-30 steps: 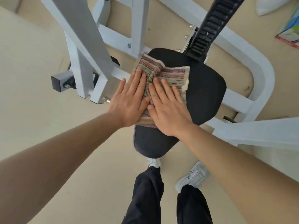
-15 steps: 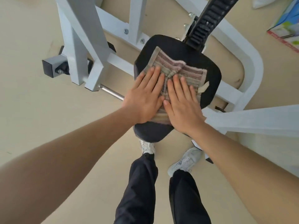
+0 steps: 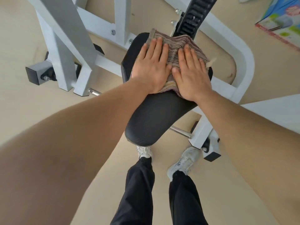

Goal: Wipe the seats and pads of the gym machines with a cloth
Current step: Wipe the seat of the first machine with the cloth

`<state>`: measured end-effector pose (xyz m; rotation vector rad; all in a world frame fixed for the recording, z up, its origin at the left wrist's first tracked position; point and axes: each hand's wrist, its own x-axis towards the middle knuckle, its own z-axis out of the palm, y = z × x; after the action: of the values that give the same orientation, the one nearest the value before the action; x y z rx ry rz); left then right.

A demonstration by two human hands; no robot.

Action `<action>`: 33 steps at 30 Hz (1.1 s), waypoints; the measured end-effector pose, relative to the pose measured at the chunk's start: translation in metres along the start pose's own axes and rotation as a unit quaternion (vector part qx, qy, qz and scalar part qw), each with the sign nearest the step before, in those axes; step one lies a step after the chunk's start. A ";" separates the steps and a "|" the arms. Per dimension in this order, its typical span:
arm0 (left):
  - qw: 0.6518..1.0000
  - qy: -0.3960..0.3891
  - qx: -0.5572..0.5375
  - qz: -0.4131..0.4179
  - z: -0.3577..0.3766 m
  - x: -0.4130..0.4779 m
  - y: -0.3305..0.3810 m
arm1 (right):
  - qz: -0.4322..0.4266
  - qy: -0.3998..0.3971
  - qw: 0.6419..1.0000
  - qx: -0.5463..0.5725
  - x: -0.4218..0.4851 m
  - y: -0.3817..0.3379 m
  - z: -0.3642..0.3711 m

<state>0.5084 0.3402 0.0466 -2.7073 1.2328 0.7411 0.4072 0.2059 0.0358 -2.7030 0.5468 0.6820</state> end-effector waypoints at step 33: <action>0.900 0.040 -0.423 -0.098 0.014 0.037 -0.095 | -0.047 0.078 0.996 -0.015 0.090 -0.092 -0.006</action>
<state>0.5924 0.3821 0.0056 -3.4771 0.7044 1.4108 0.5226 0.2589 0.0128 -2.8058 0.4460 0.4626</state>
